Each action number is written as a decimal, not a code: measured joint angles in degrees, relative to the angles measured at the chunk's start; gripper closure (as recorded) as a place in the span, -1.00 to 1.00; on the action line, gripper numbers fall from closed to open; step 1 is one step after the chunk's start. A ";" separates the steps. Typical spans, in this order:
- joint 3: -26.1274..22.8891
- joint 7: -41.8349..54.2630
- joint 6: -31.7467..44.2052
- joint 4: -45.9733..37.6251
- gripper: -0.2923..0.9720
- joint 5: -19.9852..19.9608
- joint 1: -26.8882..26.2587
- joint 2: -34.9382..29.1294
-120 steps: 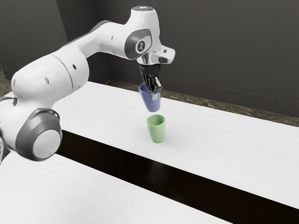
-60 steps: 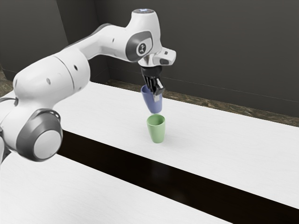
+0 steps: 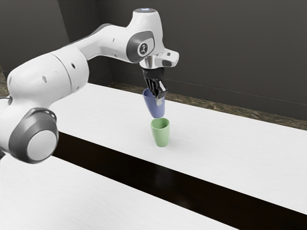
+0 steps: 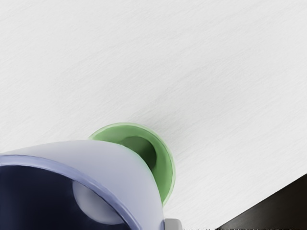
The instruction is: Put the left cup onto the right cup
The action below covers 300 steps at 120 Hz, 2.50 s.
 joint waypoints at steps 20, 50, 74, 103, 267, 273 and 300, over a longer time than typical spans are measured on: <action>0.01 -0.27 0.02 -0.46 0.70 0.00 -0.22 -0.27; 0.14 -0.83 0.03 -1.92 0.70 0.41 -0.80 -0.54; 0.14 -1.18 0.06 -2.66 0.70 0.59 -0.88 -0.47; 0.23 -1.57 0.26 -2.57 0.70 1.50 -1.20 0.00; 0.50 -3.15 3.24 -3.22 0.56 2.97 -2.02 1.25; 0.50 -3.16 3.20 -3.22 0.38 2.93 -2.02 1.27; 0.49 -3.21 3.12 -3.20 -0.21 3.01 -2.02 1.17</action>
